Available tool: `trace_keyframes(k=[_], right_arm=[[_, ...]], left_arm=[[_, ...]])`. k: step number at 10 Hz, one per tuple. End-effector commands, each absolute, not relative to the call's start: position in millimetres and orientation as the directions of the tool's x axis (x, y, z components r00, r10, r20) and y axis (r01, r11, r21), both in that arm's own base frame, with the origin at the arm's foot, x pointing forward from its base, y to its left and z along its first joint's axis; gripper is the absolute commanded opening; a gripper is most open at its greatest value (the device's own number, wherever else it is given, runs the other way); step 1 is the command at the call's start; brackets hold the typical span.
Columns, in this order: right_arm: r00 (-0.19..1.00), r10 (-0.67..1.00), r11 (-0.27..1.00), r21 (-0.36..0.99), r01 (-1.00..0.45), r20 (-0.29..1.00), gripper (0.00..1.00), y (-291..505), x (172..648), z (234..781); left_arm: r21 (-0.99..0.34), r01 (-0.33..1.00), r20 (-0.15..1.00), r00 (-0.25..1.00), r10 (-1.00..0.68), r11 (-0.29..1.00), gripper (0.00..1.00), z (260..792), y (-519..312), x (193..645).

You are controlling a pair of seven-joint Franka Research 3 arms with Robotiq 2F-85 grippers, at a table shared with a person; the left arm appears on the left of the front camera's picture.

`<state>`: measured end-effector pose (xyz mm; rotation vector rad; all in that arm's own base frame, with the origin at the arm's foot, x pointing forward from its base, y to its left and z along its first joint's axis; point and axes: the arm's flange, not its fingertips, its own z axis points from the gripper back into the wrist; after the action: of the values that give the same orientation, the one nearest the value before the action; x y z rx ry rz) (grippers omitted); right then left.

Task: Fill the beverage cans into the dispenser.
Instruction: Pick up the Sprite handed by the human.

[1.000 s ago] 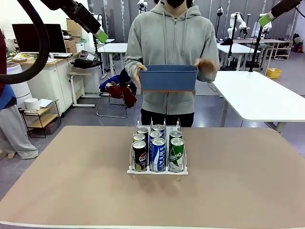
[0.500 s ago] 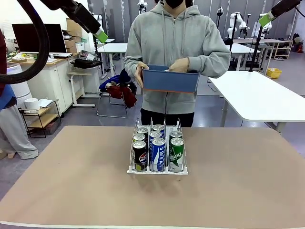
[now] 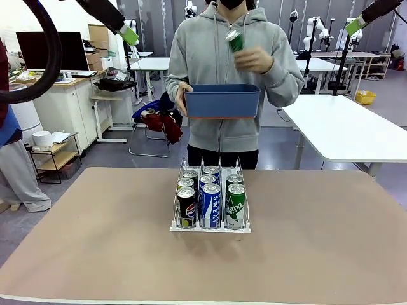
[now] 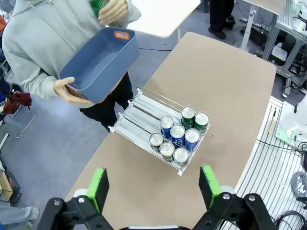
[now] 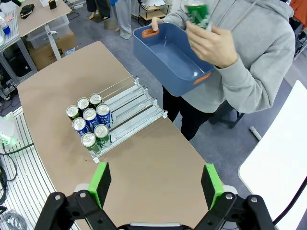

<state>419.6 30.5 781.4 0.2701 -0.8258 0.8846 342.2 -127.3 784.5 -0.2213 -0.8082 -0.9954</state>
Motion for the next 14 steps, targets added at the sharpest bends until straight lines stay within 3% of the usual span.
trace_keyframes(k=[1, 14], right_arm=[[0.357, 0.577, 0.624, -0.114, -0.773, 0.735, 1.00, 31.0, 418.8, 780.8], [0.357, 0.577, 0.624, -0.114, -0.773, 0.735, 1.00, 31.0, 418.8, 780.8]], left_arm=[[0.182, 0.832, 0.687, 0.274, -0.674, 0.524, 1.00, 796.0, -125.1, 354.2], [0.186, 0.818, 0.693, 0.284, -0.663, 0.545, 1.00, 790.7, -123.4, 347.9]])
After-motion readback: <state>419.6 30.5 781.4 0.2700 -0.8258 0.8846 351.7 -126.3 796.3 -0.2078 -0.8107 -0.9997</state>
